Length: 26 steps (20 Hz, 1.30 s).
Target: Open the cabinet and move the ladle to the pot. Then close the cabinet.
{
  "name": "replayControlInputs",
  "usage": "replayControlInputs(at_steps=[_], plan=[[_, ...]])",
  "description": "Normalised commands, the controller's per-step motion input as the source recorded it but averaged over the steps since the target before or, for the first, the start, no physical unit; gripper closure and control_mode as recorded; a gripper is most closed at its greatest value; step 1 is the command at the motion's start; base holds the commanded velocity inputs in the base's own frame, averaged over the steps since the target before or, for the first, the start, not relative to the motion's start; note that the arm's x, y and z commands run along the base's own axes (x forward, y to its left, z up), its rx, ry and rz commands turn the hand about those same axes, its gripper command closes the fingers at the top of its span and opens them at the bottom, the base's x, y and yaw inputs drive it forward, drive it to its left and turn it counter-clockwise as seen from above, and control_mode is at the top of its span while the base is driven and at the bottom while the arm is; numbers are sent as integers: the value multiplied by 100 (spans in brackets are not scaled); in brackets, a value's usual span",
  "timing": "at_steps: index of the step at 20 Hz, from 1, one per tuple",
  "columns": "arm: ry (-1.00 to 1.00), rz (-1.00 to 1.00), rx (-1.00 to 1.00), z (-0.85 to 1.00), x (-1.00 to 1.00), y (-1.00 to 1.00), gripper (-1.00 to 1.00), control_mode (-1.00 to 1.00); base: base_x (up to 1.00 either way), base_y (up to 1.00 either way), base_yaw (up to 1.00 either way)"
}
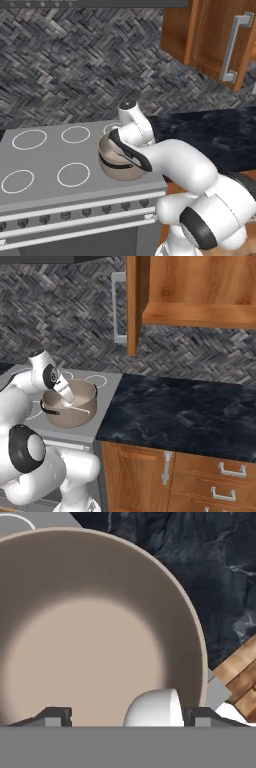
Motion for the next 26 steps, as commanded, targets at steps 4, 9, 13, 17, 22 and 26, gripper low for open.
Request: replayControlInputs(at_steps=[4,9,13,17,22,26], plan=[[2,0,0,0,26,1,-100,-100,0,0,0],[4,0,0,-3,46,13,-100,-100,0,0,0],[3,0,0,-8,50,32,-100,-100,0,0,0],[0,0,0,-1,35,48,-100,-100,0,0,0],[0,0,0,14,8,28,-100,-100,0,0,0],[0,-1,0,60,-62,-3,-100,-100,0,0,0]])
